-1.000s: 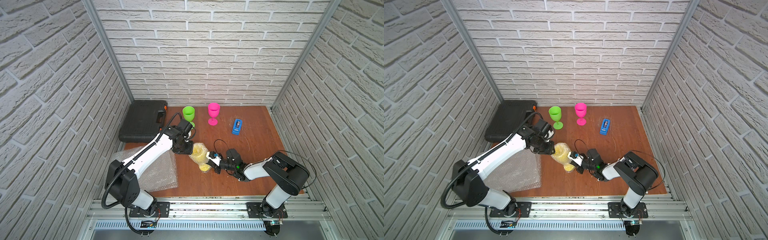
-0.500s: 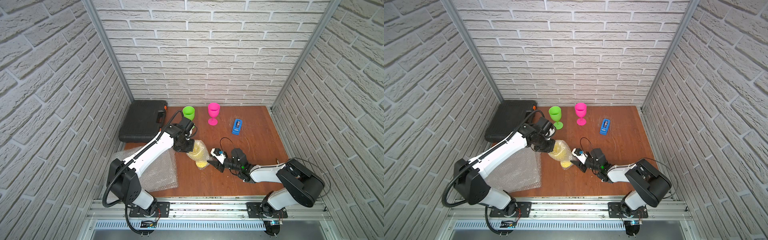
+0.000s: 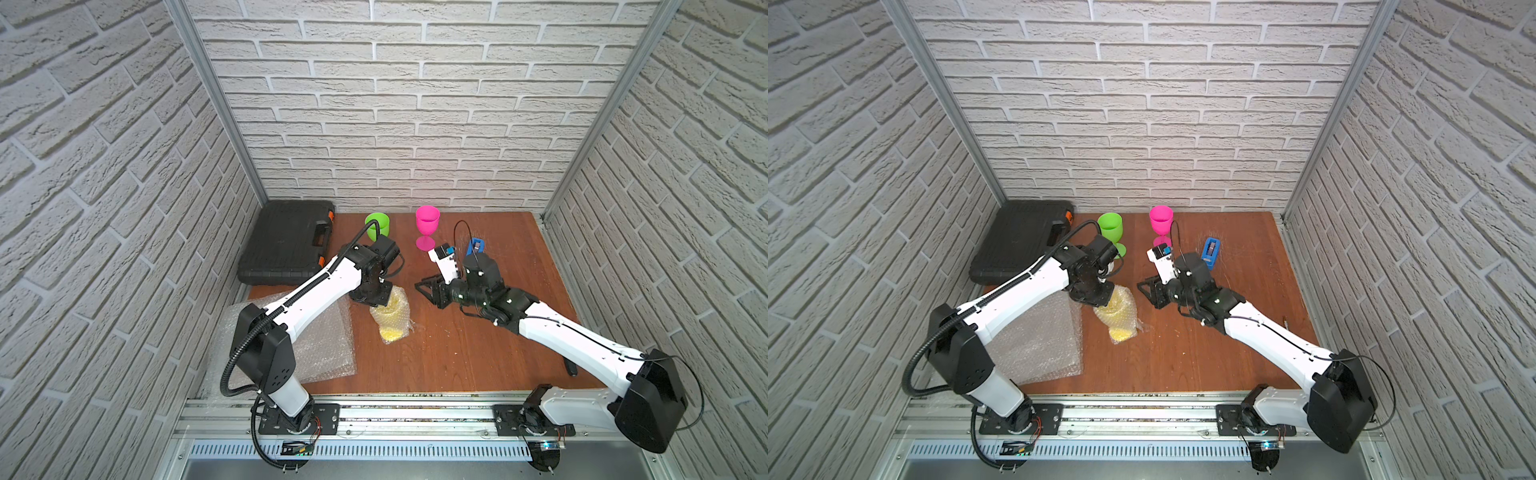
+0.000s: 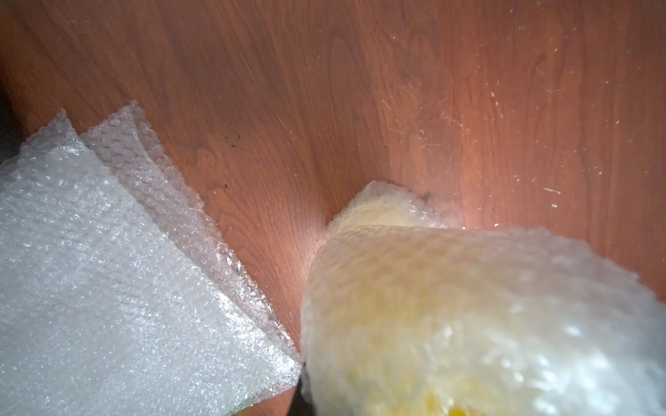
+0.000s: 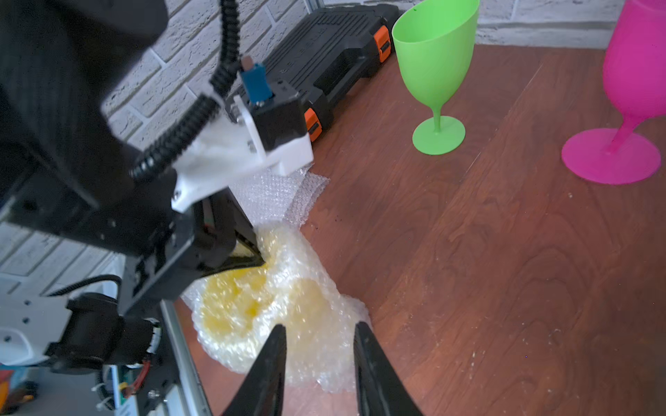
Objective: Wrap wine glasses in bubble wrap
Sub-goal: Wrap the wine glass in bubble wrap, then place the bubble wrap at the corner of the board.
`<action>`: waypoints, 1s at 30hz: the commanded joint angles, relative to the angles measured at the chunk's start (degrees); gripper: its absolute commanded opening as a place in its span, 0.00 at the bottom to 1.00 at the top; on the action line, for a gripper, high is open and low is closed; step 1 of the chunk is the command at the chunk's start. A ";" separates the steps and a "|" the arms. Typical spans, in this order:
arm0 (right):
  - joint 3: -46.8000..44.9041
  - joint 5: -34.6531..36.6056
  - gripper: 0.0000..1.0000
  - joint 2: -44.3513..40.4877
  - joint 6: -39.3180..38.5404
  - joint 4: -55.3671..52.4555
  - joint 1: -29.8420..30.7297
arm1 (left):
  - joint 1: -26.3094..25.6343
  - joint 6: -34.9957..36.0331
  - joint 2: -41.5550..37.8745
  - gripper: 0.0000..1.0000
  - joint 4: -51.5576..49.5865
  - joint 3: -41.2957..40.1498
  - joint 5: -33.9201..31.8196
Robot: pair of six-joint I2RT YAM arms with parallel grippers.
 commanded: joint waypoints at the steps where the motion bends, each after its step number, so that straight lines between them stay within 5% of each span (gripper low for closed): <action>1: 4.62 -3.20 0.39 4.80 11.50 -12.04 1.47 | -0.37 0.72 1.56 0.06 -1.40 0.96 -0.61; 6: 9.94 -2.16 0.47 10.00 16.27 -12.27 4.52 | -0.70 0.72 2.25 0.07 -0.87 1.27 -0.10; 15: 16.73 9.57 0.25 18.42 14.30 -20.23 6.81 | -1.46 -1.27 1.83 0.16 0.93 1.18 1.05; 21: 19.34 15.10 0.03 17.43 10.78 -25.83 6.74 | -0.49 -3.47 -3.41 0.51 4.13 1.42 0.27; 30: 25.44 20.17 0.03 15.31 6.79 -34.56 1.92 | 5.64 -3.77 -14.94 0.94 12.64 0.51 1.52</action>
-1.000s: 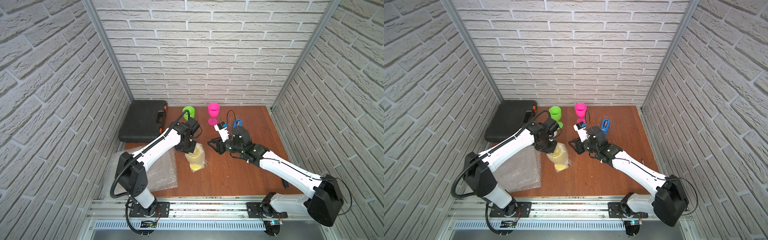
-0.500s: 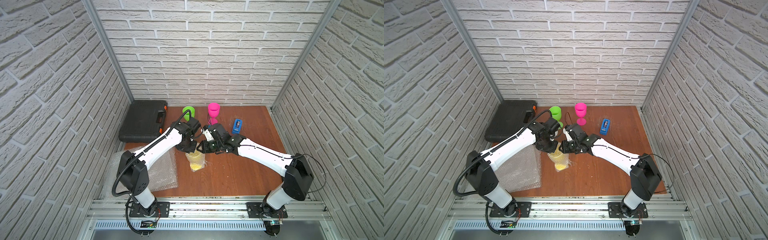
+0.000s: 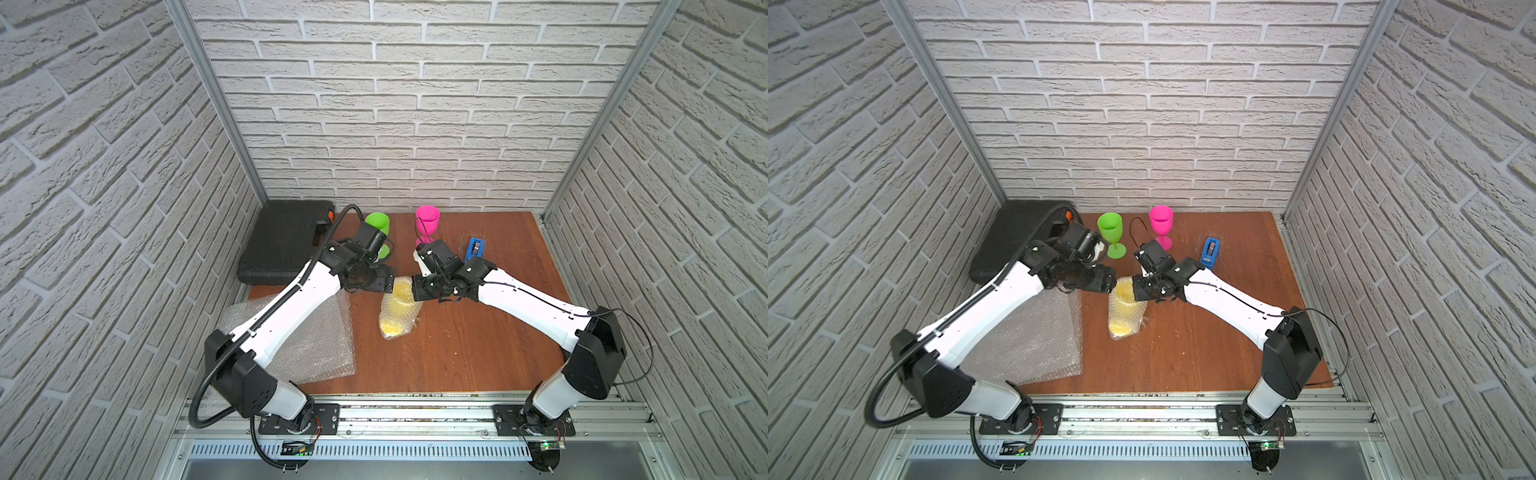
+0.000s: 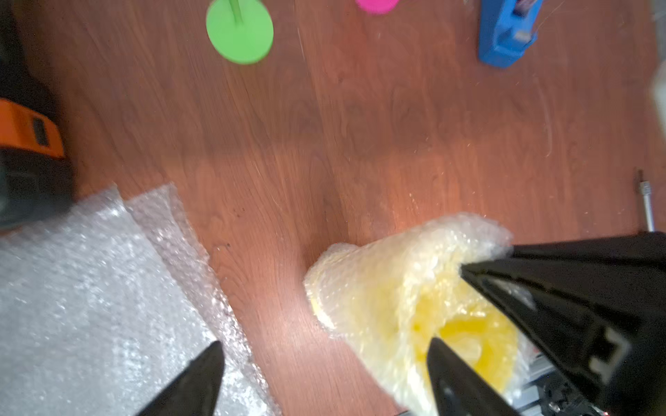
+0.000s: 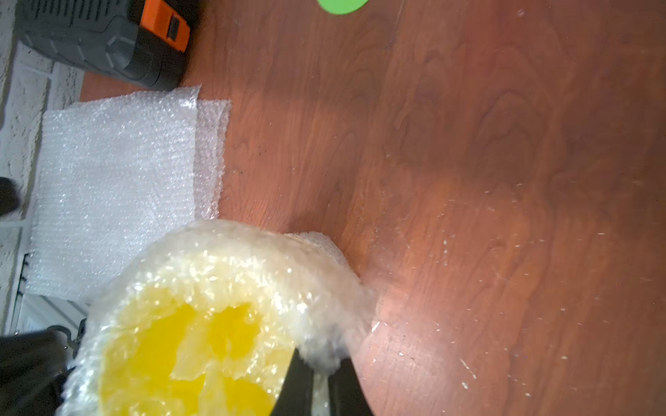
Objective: Wrap wine glasses in bubble wrap
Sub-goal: Place the bubble wrap at the corner of the board.
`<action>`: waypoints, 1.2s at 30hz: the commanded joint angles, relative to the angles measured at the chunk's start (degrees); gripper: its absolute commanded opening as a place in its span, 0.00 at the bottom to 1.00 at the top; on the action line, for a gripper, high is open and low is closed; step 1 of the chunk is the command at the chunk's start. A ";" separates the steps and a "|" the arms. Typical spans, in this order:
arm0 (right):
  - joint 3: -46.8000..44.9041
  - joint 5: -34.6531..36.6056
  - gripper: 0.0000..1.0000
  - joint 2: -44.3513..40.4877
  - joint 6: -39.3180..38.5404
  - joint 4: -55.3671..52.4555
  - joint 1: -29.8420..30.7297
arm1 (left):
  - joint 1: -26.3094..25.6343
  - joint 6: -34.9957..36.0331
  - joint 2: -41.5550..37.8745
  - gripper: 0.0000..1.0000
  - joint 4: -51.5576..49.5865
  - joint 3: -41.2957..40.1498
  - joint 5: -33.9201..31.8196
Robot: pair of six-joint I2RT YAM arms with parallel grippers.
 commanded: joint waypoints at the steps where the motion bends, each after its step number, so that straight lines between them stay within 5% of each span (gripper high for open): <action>1: 3.47 4.44 0.03 -2.75 -3.43 -4.43 -2.87 | 3.07 -0.06 -4.64 0.95 4.43 -0.50 0.40; 12: 16.20 8.49 0.03 -0.32 -12.10 -8.34 -22.96 | 13.11 4.27 -9.14 0.96 7.85 -10.19 4.18; 17: 26.11 8.60 0.03 7.20 -14.60 -10.35 -33.33 | 17.40 6.00 -8.02 0.93 10.07 -14.74 10.18; 23: 40.08 9.21 0.03 18.48 -15.83 -13.70 -42.39 | 19.92 8.91 -6.99 0.92 10.65 -17.66 9.76; 36: 59.57 7.48 0.02 40.23 -16.35 -13.70 -49.71 | 21.70 9.65 -4.82 0.89 10.74 -19.93 10.08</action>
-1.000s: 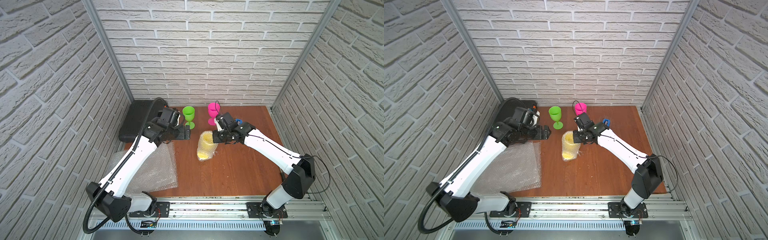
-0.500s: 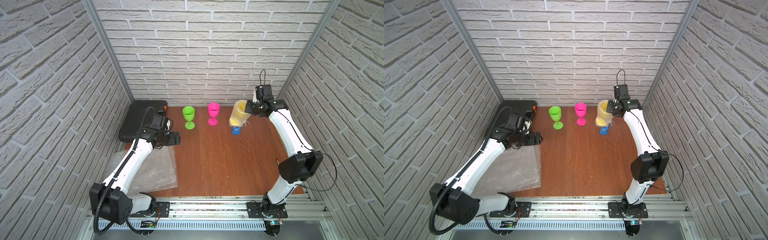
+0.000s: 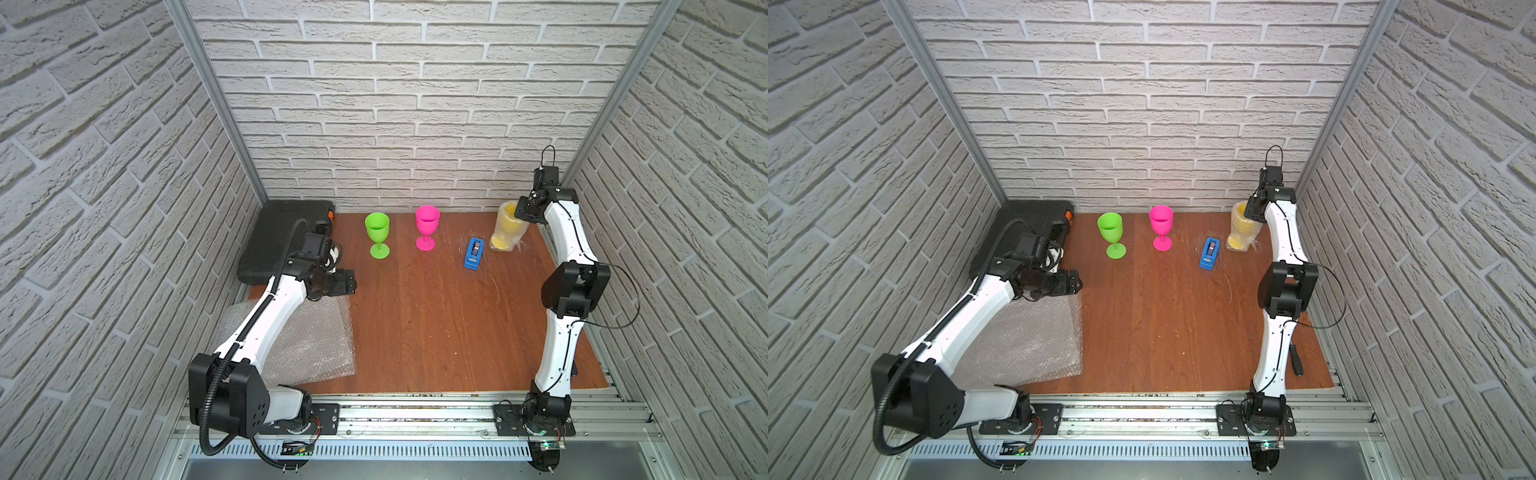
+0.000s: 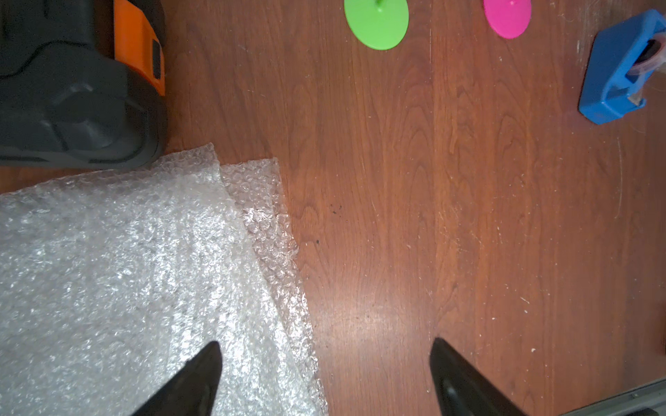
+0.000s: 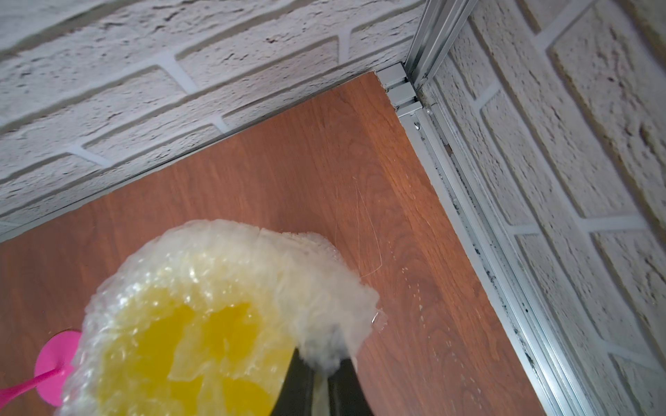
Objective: Wrap wine glasses in bubble wrap
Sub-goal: Place the bubble wrap at the corner of the board.
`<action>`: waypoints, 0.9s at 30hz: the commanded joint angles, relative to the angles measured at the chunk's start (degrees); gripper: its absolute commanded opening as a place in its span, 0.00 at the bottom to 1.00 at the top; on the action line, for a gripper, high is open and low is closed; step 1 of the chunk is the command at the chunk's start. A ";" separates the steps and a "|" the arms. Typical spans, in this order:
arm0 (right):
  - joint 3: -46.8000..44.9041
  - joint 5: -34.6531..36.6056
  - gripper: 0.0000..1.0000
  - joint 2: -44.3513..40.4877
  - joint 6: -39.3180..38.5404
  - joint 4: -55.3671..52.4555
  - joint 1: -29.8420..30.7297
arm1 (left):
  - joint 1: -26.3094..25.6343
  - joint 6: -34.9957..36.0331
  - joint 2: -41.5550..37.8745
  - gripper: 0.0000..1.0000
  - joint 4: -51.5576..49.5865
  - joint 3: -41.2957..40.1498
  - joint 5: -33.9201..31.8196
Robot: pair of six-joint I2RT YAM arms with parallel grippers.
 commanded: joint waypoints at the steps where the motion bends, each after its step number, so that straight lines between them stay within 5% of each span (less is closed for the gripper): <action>1: 3.11 -1.05 0.02 1.93 -0.48 2.02 0.07 | 0.52 0.93 0.46 0.89 1.24 -0.92 0.44; 5: 5.89 -1.67 0.04 4.98 0.09 1.59 -0.35 | 0.61 0.56 0.61 0.89 0.74 -1.53 0.58; 9: 6.13 -1.52 0.29 3.80 0.58 2.22 -0.35 | 0.58 0.18 -0.22 0.89 0.55 -2.26 0.48; 13: 6.78 -0.27 0.39 0.85 0.58 3.11 -0.28 | 0.58 0.27 -0.92 0.89 0.03 -1.76 0.08; 27: 6.14 0.07 0.41 -7.83 0.12 -1.12 0.52 | 0.55 0.81 -0.58 0.85 -2.52 -1.40 -0.71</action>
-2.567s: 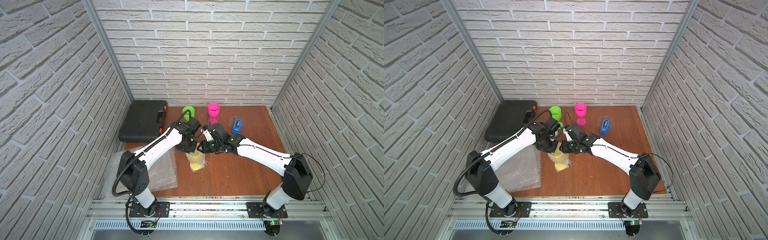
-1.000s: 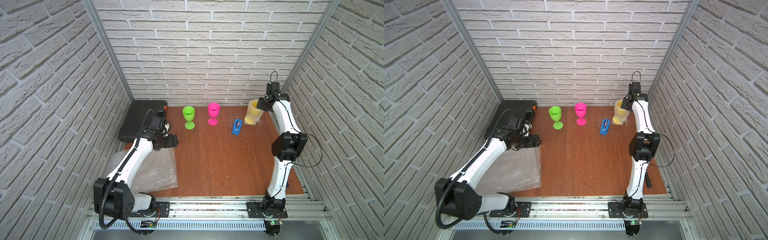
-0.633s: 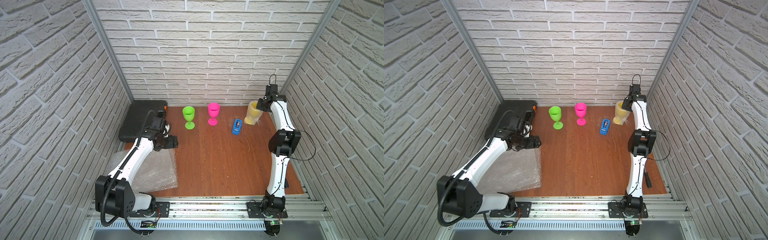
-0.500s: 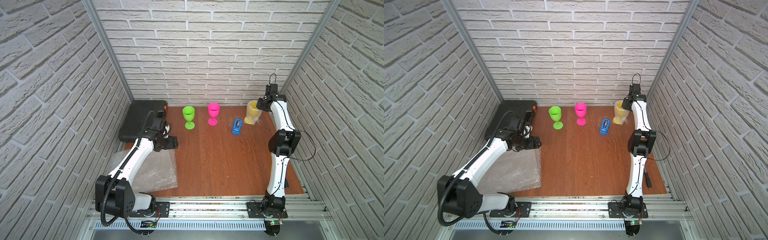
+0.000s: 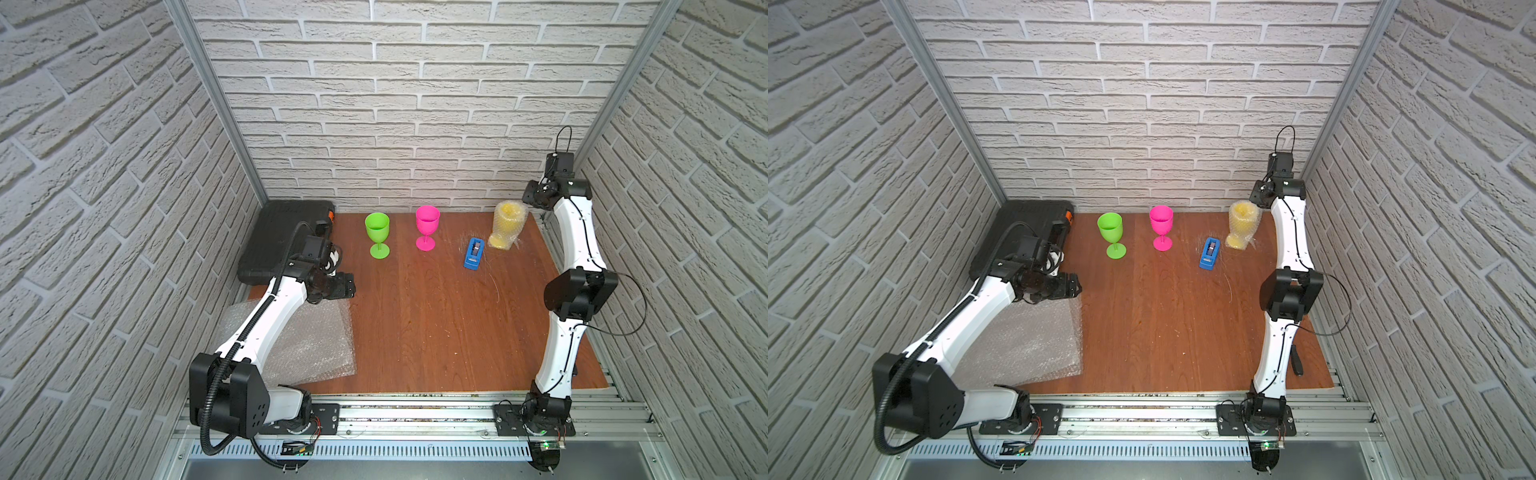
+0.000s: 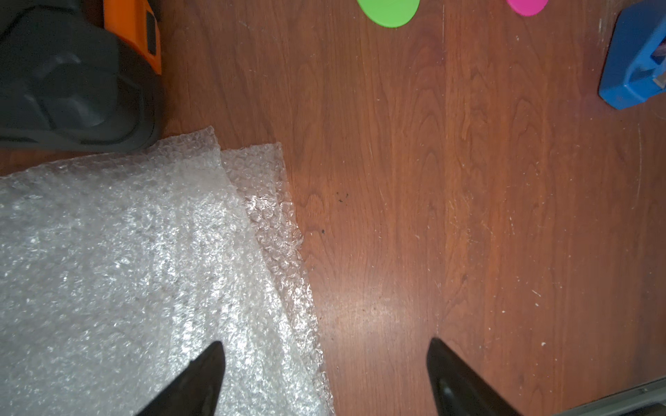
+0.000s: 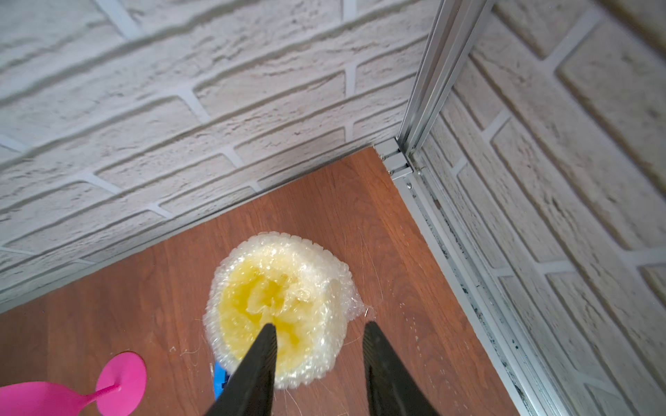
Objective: Wrap wine glasses in bubble wrap
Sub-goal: Place the bubble wrap at the corner of the board, then pick up the bubble wrap from the bubble wrap.
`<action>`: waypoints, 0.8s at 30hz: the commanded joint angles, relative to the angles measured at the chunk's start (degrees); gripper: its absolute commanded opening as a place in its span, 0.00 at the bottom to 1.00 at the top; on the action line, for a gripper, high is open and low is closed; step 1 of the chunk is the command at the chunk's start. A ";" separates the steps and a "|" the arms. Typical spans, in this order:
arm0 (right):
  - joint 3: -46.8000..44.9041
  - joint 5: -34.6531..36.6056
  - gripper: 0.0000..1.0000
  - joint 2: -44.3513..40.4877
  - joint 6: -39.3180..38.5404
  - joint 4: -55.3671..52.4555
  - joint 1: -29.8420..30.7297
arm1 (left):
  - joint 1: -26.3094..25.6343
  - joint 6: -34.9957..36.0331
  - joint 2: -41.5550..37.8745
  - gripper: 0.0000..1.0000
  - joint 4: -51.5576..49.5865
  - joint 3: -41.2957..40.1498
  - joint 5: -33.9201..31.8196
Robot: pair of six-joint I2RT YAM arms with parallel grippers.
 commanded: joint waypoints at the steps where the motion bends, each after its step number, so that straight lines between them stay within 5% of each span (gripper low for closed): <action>1: 0.53 -1.10 0.40 -2.43 -0.22 -1.78 0.63 | 0.56 0.44 0.03 0.84 -2.36 0.06 -0.79; 13: -30.26 -8.00 0.36 -22.00 1.86 7.24 12.09 | -4.01 -8.44 10.48 0.75 -5.94 -2.14 -13.90; 24: -43.26 -7.72 0.31 -30.93 3.63 9.90 20.55 | -3.25 -9.67 20.95 0.53 1.40 -2.76 -14.15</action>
